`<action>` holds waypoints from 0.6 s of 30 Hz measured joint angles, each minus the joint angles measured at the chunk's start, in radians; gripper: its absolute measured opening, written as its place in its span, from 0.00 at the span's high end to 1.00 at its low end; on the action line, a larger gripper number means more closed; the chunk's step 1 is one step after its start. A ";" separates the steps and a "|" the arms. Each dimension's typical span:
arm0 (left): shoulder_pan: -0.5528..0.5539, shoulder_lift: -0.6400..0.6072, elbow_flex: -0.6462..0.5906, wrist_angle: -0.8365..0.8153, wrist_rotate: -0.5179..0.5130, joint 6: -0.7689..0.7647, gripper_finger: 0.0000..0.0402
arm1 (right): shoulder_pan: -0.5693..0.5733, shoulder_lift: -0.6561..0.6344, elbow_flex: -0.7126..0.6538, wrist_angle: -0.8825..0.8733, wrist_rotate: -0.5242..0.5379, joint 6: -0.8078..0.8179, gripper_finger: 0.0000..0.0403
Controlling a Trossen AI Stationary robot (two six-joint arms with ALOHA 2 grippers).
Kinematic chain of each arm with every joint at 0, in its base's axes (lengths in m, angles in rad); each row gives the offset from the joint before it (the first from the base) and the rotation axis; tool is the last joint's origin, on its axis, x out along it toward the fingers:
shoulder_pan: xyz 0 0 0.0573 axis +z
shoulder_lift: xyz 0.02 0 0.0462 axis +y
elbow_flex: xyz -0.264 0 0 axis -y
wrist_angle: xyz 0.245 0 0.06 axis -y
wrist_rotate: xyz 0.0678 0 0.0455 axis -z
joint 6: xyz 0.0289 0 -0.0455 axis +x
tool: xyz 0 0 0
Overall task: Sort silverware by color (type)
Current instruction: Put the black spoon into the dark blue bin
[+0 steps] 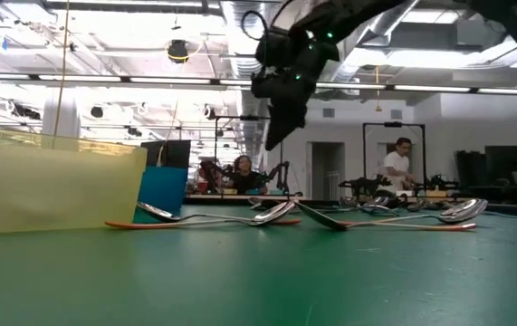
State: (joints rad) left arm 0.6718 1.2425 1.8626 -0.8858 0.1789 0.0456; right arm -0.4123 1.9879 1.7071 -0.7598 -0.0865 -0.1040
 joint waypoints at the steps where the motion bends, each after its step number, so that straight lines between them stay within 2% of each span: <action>1: 0.003 -0.001 0.000 0.003 -0.004 -0.003 1.00 | -0.019 -0.002 -0.002 0.035 0.020 0.065 0.96; 5: 0.008 -0.006 0.000 0.002 -0.007 -0.007 1.00 | -0.073 0.013 -0.003 0.041 -0.010 0.201 0.82; 8: 0.008 -0.004 0.000 -0.009 -0.007 -0.009 1.00 | -0.085 0.061 -0.004 -0.027 0.001 0.203 0.66; 13: 0.008 0.001 0.000 -0.024 -0.009 -0.016 1.00 | -0.096 0.165 -0.007 -0.037 0.015 0.235 0.42; 15: 0.008 0.001 0.000 -0.023 -0.027 -0.016 1.00 | -0.096 0.183 -0.006 -0.028 0.039 0.245 0.38; 18: 0.008 0.001 0.000 -0.023 -0.057 -0.014 1.00 | -0.087 0.208 -0.003 -0.006 0.068 0.231 0.37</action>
State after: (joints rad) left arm 0.6800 1.2434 1.8626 -0.9085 0.1223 0.0321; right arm -0.4993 2.1960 1.7044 -0.7659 -0.0189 0.1268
